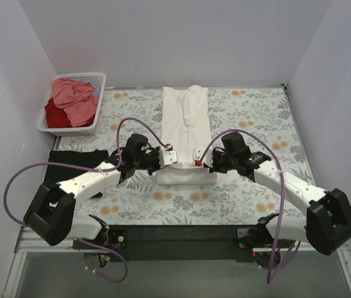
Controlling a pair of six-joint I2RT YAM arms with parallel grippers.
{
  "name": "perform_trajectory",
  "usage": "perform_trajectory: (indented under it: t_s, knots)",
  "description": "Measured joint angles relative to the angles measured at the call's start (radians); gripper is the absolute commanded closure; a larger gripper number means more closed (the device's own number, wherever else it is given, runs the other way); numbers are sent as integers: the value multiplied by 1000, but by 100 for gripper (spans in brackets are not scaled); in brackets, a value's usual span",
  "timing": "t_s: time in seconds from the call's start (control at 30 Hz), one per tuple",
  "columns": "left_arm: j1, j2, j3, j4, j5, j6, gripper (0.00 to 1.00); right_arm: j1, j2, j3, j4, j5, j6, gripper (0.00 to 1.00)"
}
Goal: Fold and stack the t-shirts
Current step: Fold the tshirt
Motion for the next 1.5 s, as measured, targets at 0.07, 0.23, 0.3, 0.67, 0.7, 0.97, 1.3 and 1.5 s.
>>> perform_trajectory:
  t_s: [0.07, 0.23, 0.3, 0.67, 0.7, 0.97, 1.3, 1.5]
  knots:
    - [33, 74, 48, 38, 24, 31, 100, -37, 58, 42, 23, -25, -41, 99]
    - [121, 267, 188, 124, 68, 95, 100, -102, 195, 140, 68, -81, -125, 99]
    - [150, 331, 241, 143, 82, 113, 100, -124, 250, 180, 80, -99, -151, 99]
    - [229, 618, 480, 229, 126, 184, 100, -224, 549, 441, 140, -137, -240, 99]
    - [232, 634, 492, 235, 127, 186, 100, -229, 566, 455, 143, -137, -244, 99]
    - [246, 706, 529, 267, 129, 187, 100, -242, 652, 506, 153, -135, -257, 99]
    - [248, 753, 571, 335, 54, 166, 57, -242, 679, 557, 195, -92, -229, 48]
    - [269, 732, 659, 311, 25, 76, 56, -243, 644, 560, 203, -45, -212, 53]
